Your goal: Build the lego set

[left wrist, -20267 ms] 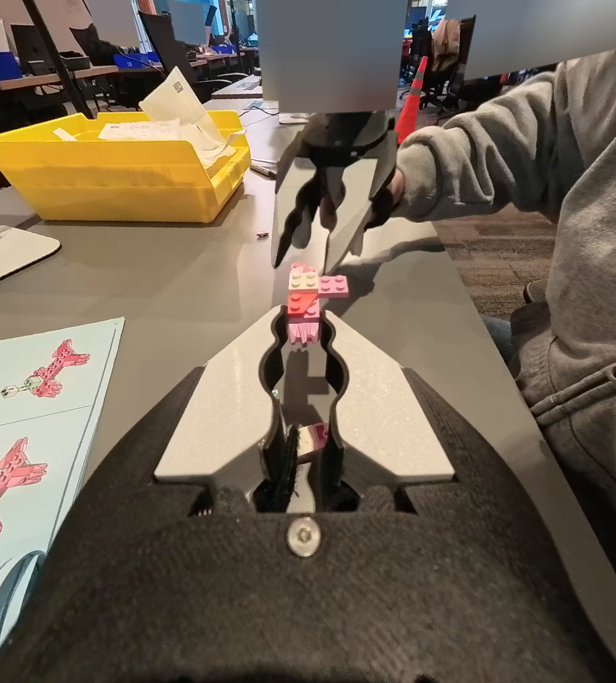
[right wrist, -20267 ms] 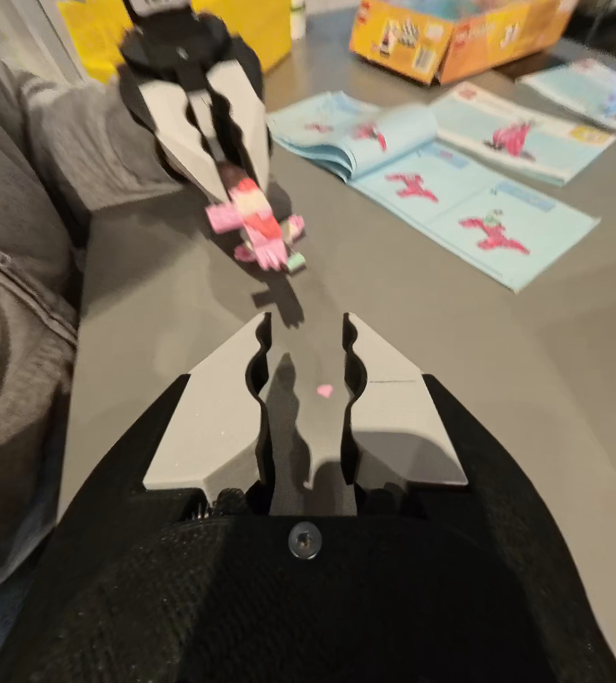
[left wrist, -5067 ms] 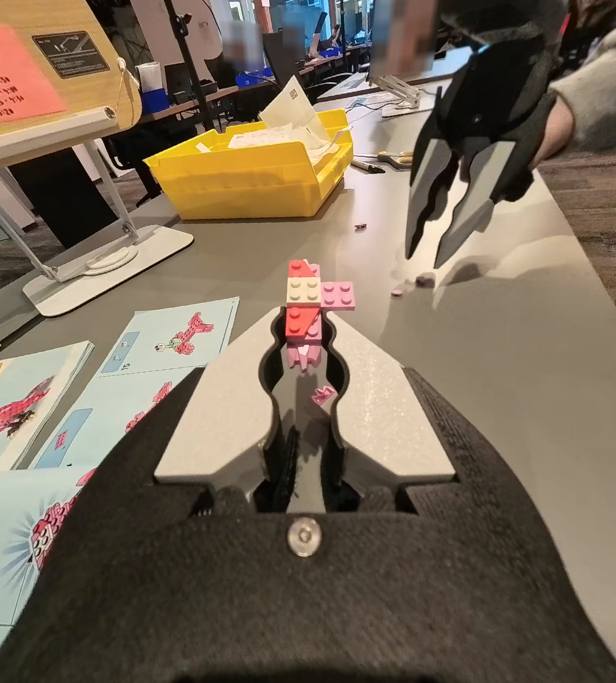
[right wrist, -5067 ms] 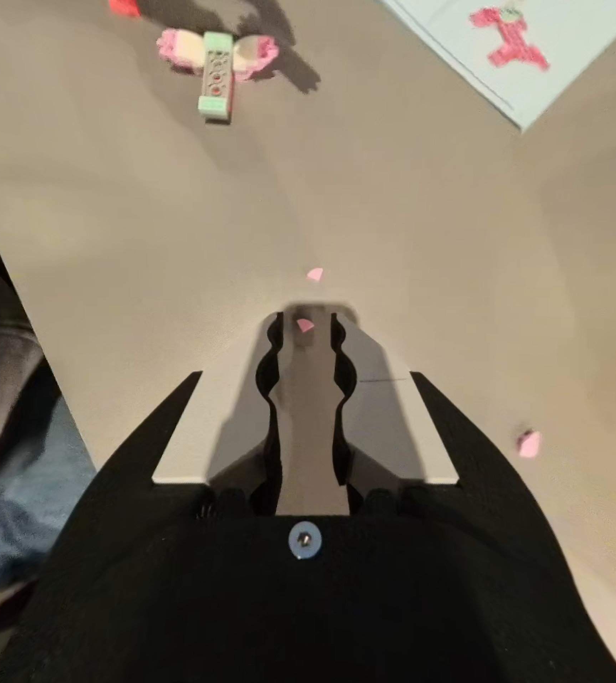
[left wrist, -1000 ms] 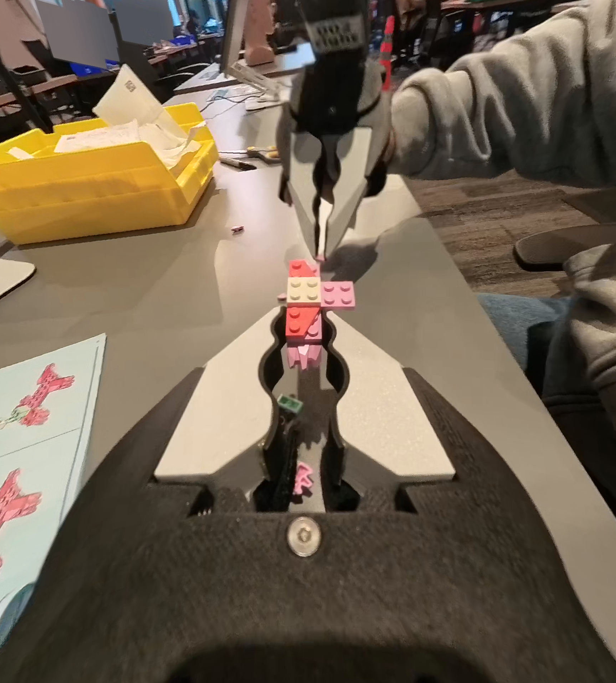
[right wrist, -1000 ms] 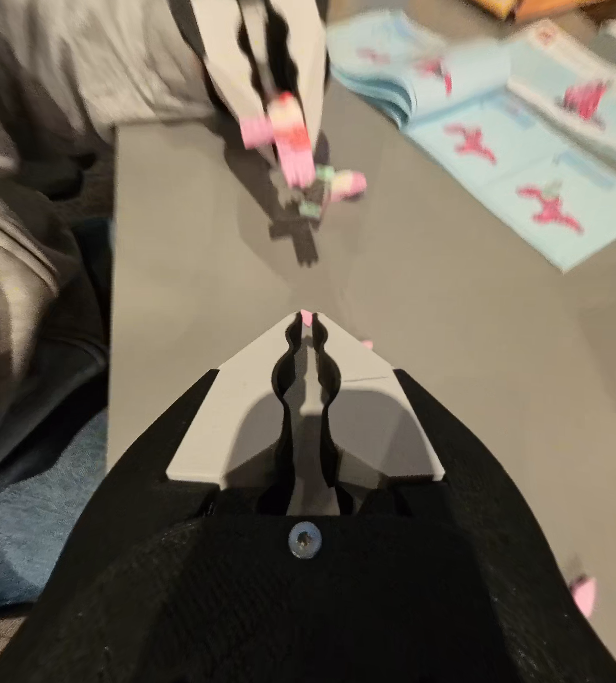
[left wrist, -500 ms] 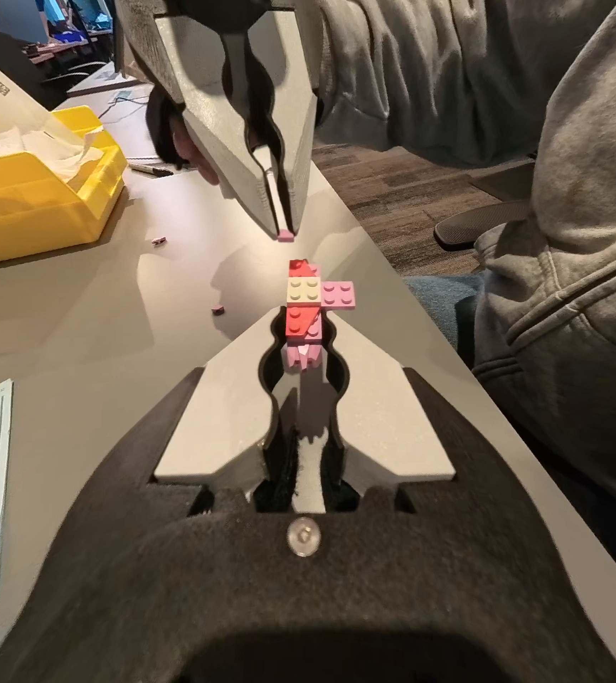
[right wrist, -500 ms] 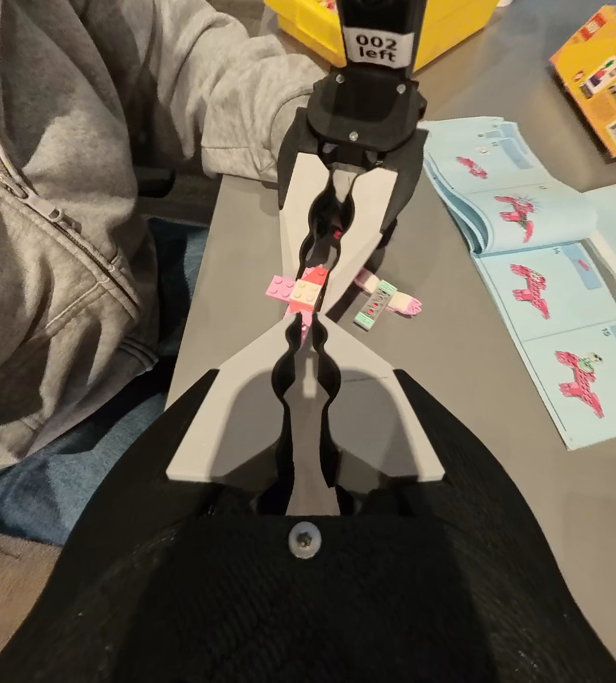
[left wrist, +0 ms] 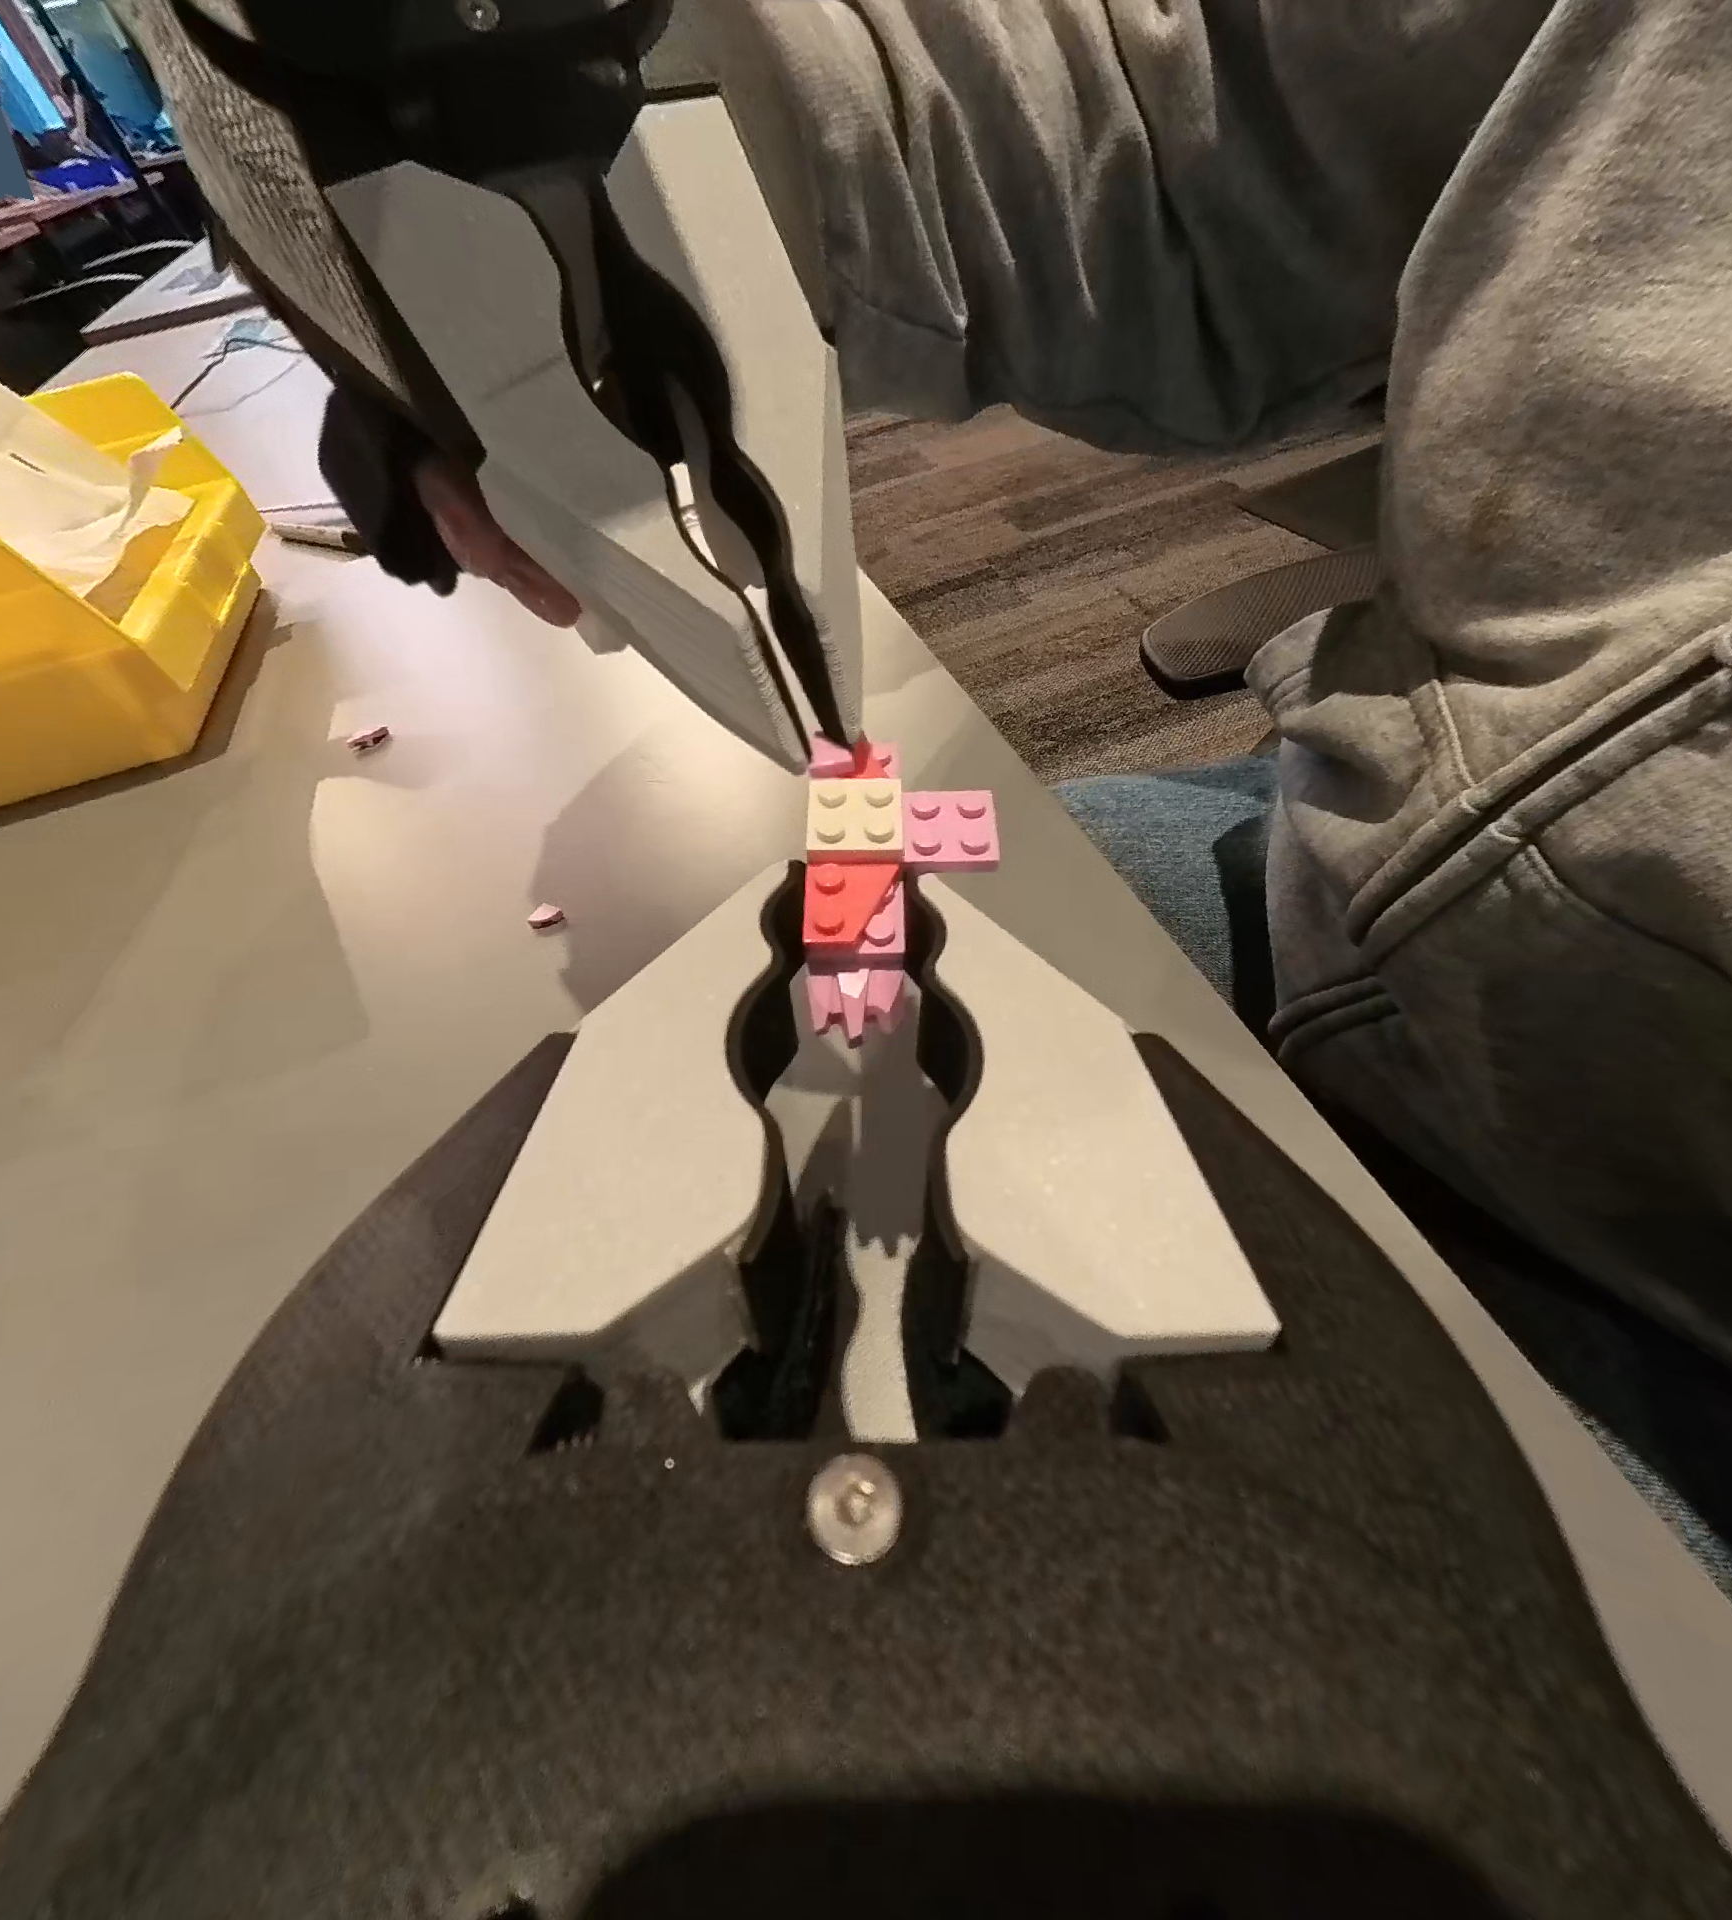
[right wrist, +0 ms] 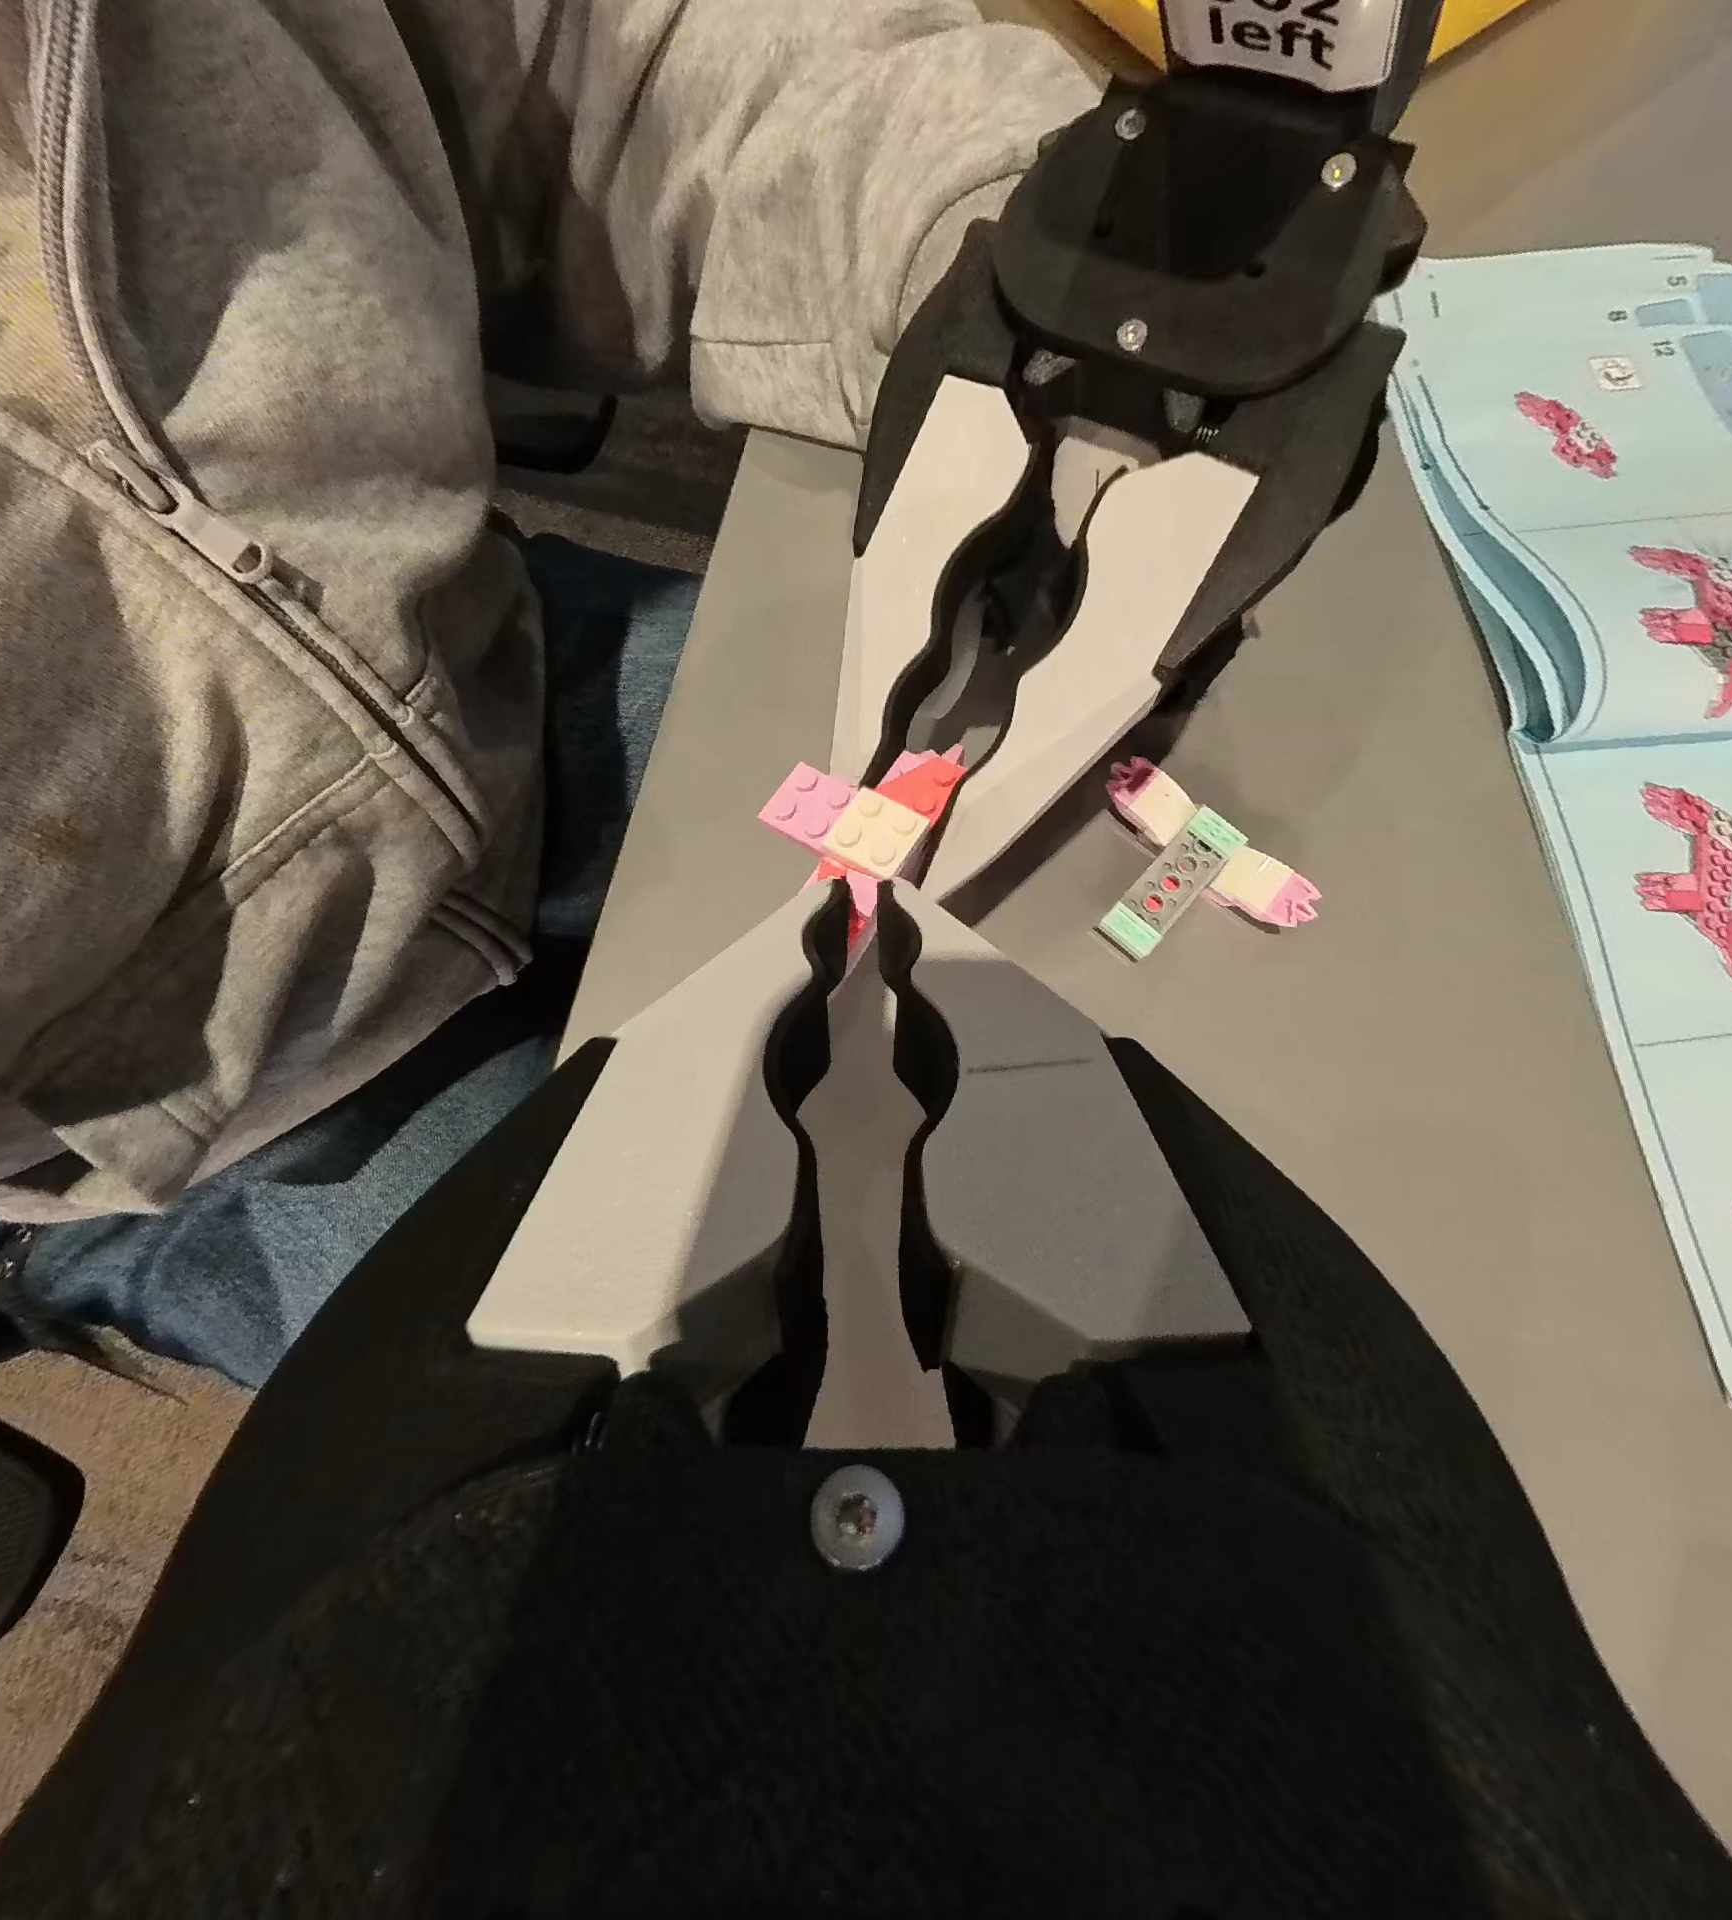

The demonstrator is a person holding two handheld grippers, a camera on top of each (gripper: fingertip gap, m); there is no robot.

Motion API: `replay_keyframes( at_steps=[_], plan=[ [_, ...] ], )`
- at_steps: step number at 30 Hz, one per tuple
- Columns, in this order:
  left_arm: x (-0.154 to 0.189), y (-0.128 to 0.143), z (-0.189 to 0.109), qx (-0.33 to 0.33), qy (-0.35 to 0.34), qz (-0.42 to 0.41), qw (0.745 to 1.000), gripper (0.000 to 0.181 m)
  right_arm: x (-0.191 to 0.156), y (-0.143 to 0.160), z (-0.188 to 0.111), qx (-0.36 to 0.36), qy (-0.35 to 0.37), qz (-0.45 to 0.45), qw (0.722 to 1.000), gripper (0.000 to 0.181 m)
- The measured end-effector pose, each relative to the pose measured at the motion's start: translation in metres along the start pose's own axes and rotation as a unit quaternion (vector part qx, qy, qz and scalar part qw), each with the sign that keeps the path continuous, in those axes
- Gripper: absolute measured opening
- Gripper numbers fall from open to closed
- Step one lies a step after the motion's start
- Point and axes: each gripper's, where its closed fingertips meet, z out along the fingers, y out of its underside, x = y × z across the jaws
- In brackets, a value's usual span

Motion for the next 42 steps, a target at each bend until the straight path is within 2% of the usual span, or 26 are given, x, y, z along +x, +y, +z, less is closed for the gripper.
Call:
replay_keyframes(
  at_steps=[7, 16, 42],
  plan=[
    [-0.002, 0.0, 0.0, -0.001, -0.006, 0.004, 1.0, 0.017, 0.0, -0.001, 0.002, -0.007, -0.004, 0.001, 1.0, 0.003],
    [-0.018, -0.004, -0.005, 0.015, -0.055, -0.001, 0.998, 0.017, 0.015, -0.004, -0.007, -0.011, 0.052, 0.005, 0.999, 0.003],
    [-0.018, -0.007, -0.005, 0.023, -0.055, 0.002, 0.998, 0.016, 0.019, -0.005, -0.006, -0.004, 0.064, 0.014, 0.998, 0.009]
  ],
)
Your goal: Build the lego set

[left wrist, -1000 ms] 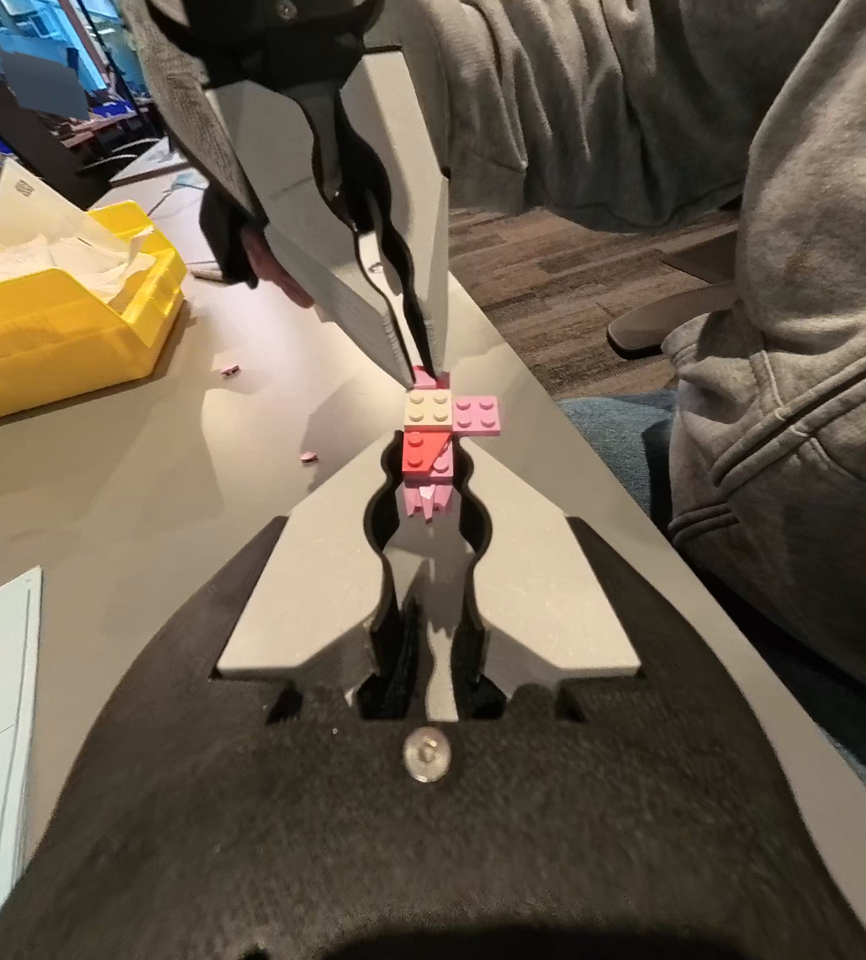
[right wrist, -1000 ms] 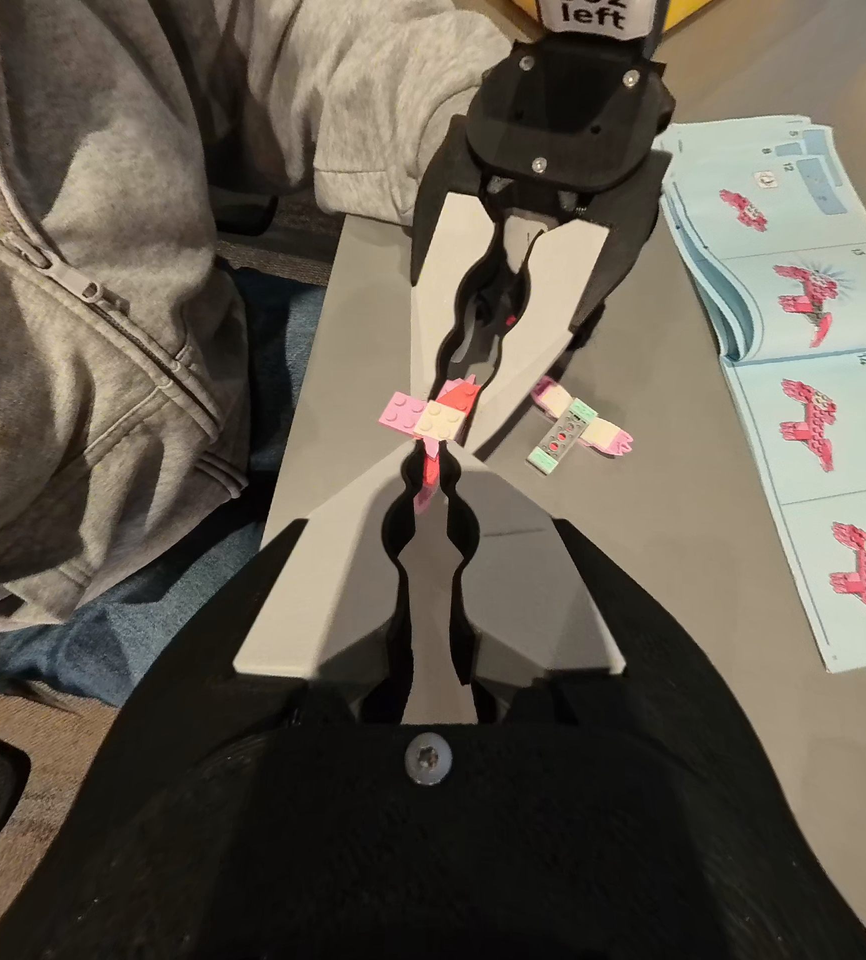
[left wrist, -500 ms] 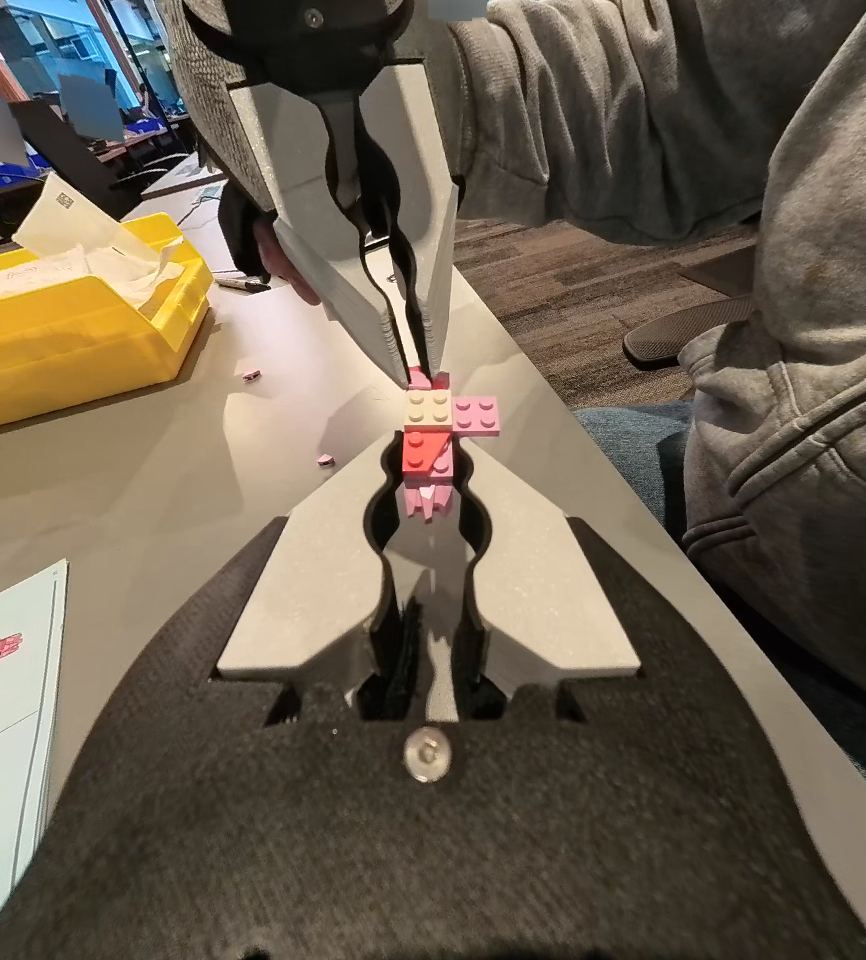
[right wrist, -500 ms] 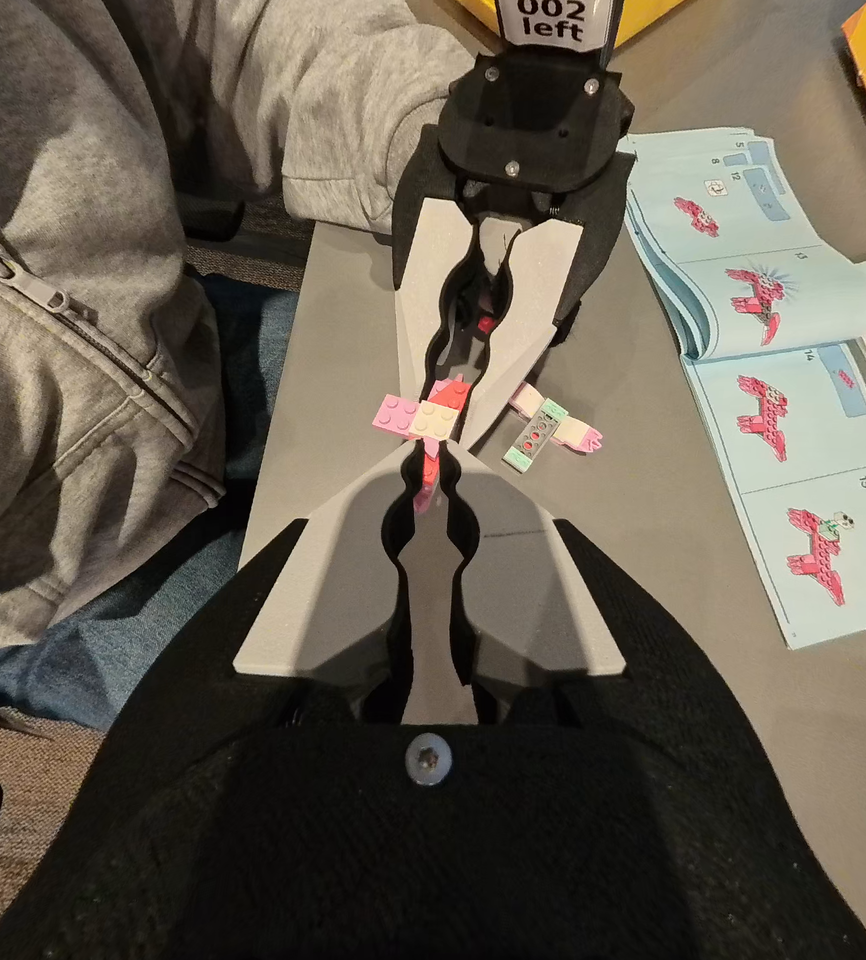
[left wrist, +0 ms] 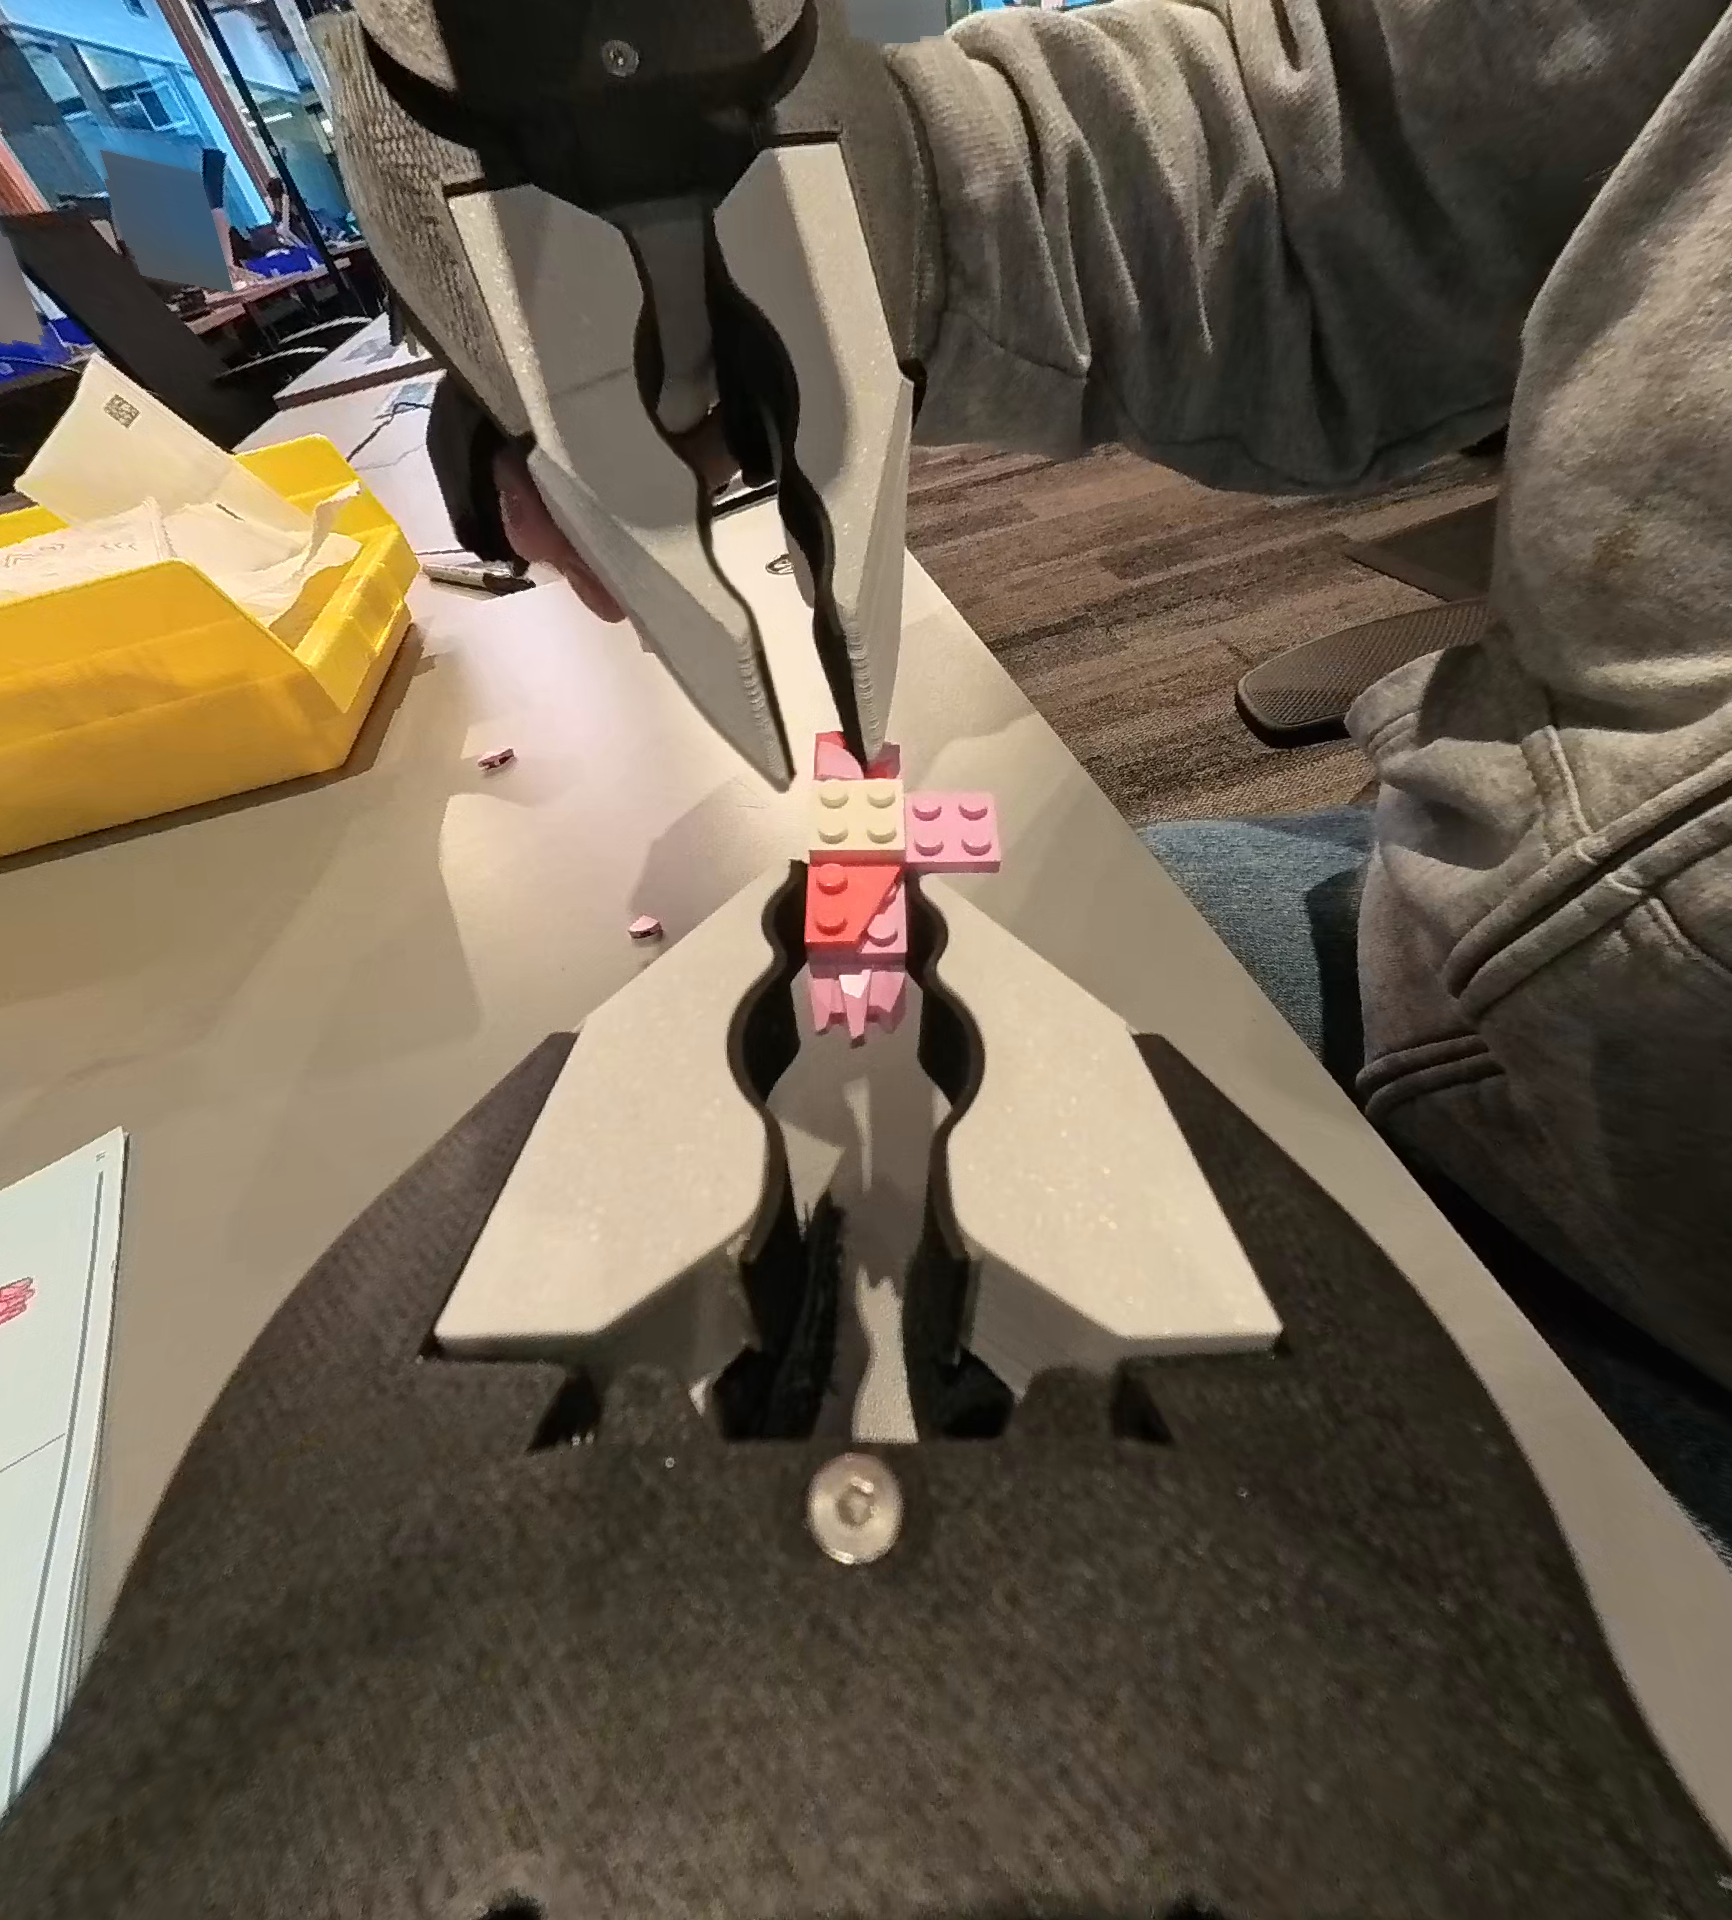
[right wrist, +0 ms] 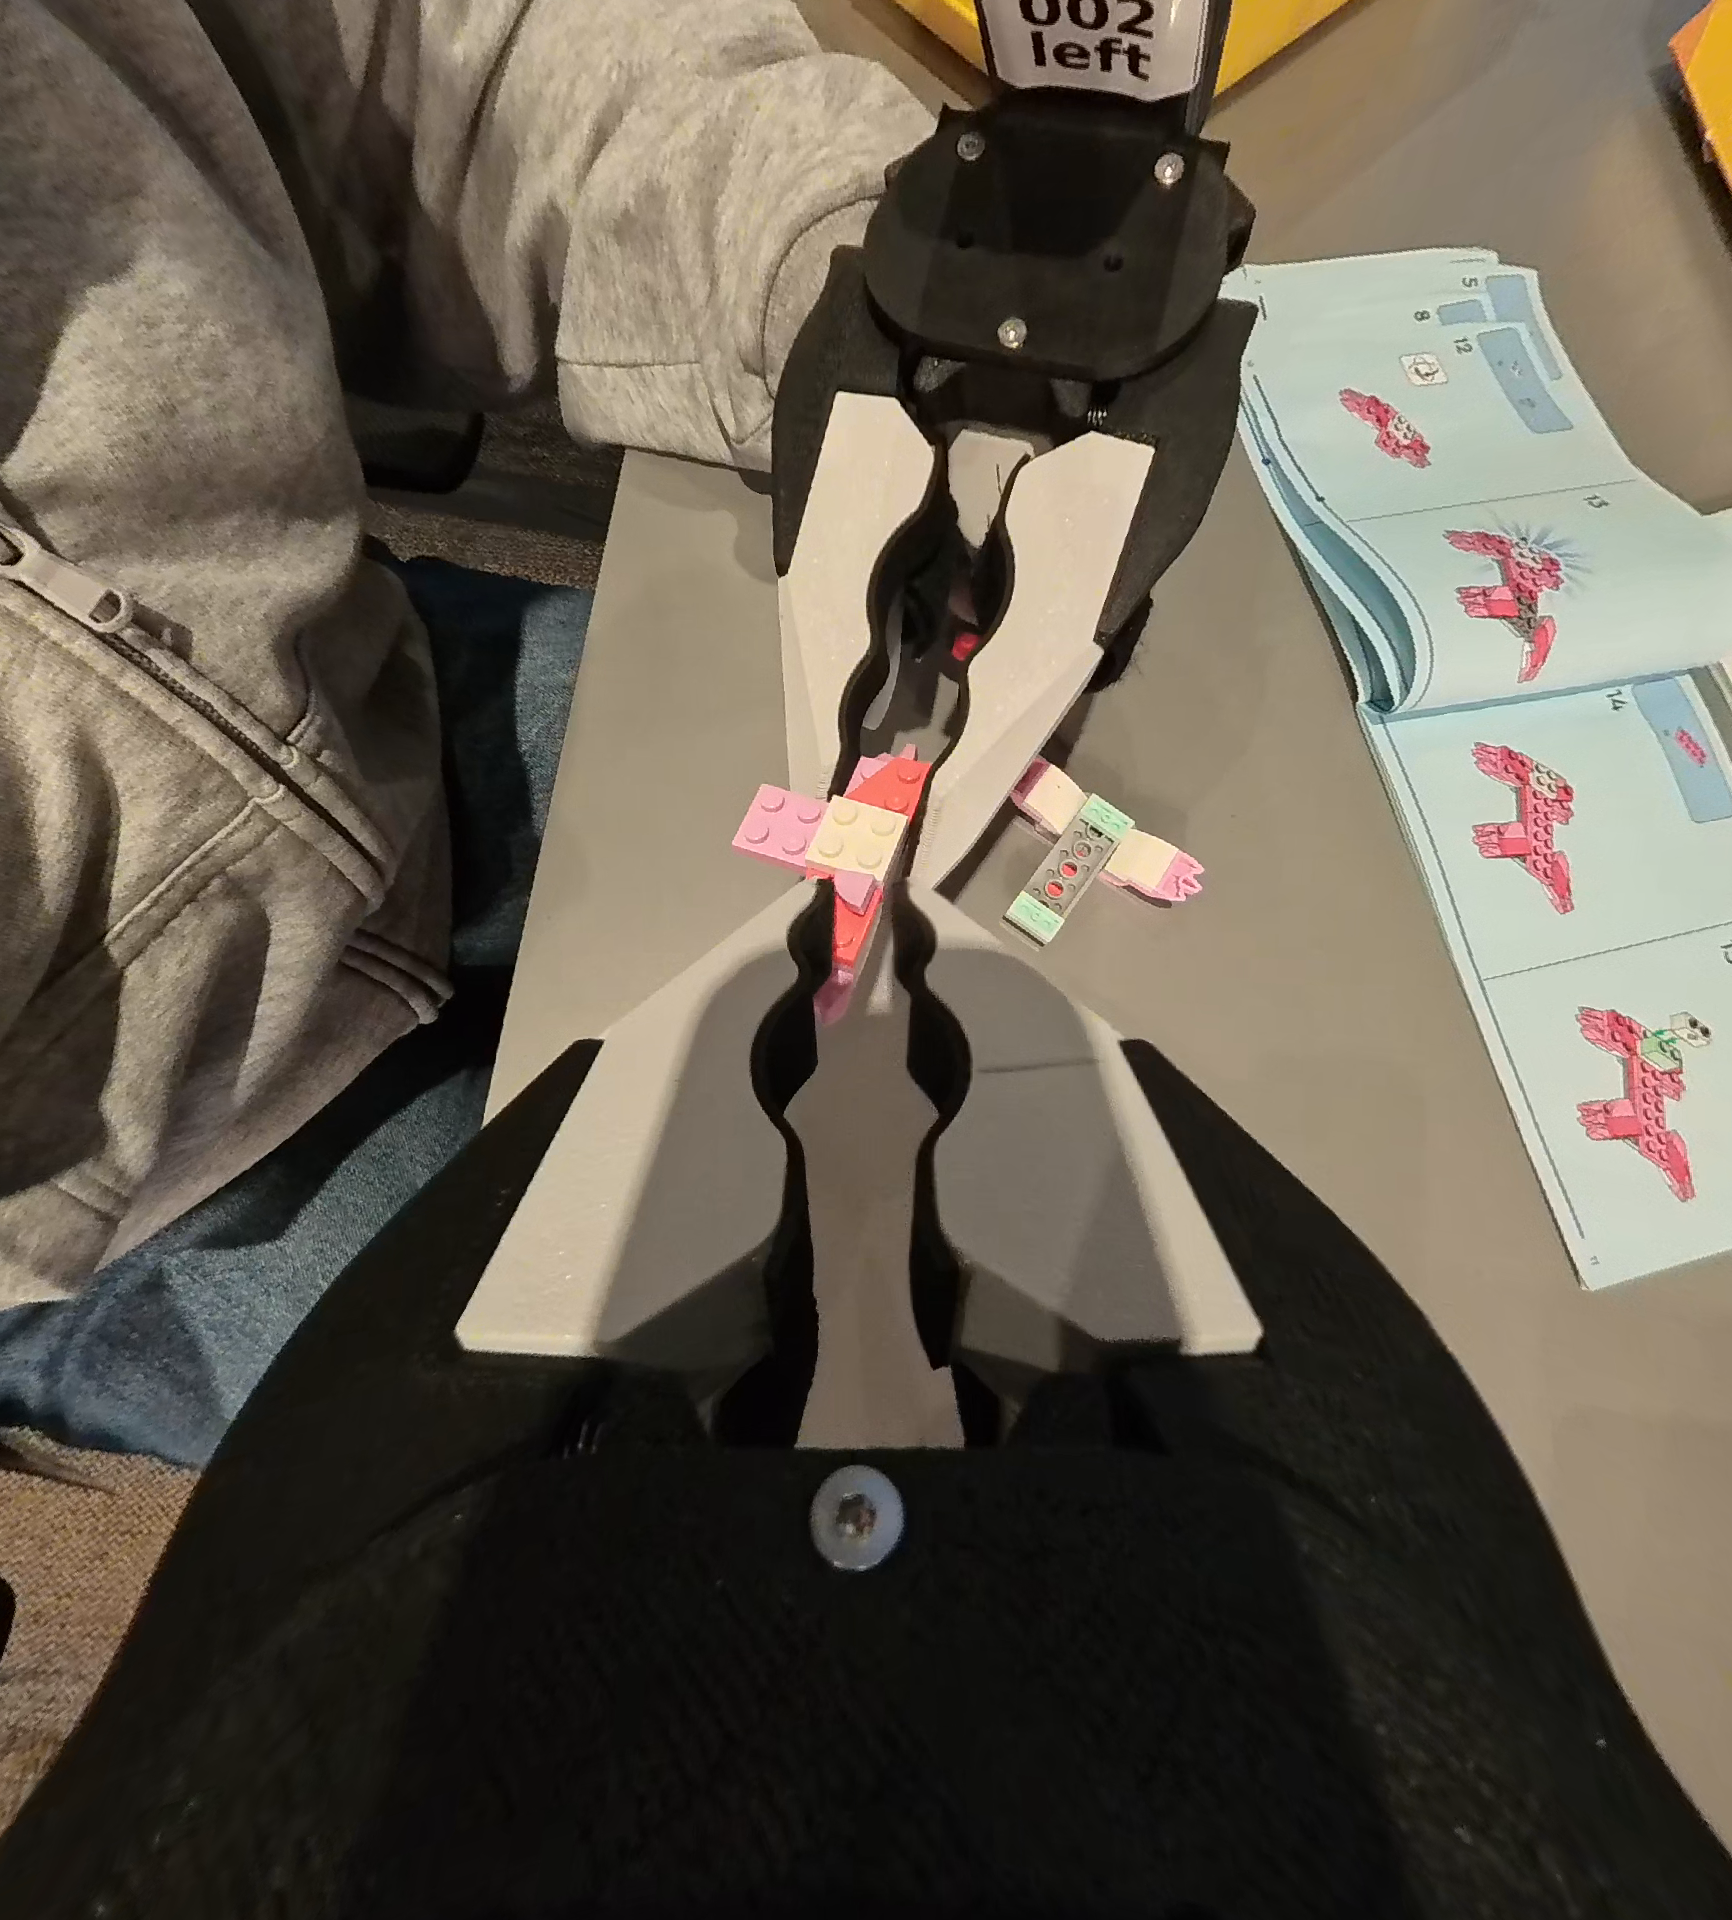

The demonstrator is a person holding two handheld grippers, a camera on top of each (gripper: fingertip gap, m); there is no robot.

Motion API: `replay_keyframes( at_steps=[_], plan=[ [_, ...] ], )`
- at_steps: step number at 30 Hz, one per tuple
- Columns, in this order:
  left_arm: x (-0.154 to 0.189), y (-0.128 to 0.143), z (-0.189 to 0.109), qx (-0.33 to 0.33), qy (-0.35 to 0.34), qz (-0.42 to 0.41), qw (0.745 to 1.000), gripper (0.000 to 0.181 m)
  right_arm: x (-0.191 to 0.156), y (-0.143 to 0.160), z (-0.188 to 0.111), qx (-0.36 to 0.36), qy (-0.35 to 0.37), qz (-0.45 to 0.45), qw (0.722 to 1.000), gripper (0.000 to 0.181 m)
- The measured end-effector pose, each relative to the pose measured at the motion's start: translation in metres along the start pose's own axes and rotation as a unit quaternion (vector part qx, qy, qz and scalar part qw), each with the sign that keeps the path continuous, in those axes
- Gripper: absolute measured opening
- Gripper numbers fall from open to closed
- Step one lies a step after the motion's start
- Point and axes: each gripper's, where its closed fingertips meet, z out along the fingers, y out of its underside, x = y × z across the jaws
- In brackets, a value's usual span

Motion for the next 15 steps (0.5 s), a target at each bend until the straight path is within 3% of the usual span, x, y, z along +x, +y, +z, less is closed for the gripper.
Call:
replay_keyframes(
  at_steps=[4, 9, 11, 15],
  plan=[
    [-0.001, -0.001, 0.0, 0.002, -0.002, -0.001, 1.0, 0.016, 0.003, 0.0, -0.003, 0.004, 0.021, -0.003, 1.0, 0.023],
    [-0.01, 0.0, -0.002, -0.001, -0.025, -0.024, 0.999, 0.017, 0.005, -0.011, -0.01, 0.031, 0.117, -0.078, 0.99, 0.063],
    [-0.013, 0.002, -0.002, -0.005, -0.032, -0.03, 0.999, 0.016, 0.008, -0.01, -0.008, 0.013, 0.187, -0.141, 0.972, 0.078],
    [-0.015, 0.004, -0.002, -0.008, -0.034, -0.042, 0.999, 0.017, 0.012, 0.004, 0.002, -0.081, 0.305, -0.261, 0.912, 0.082]
  ],
)
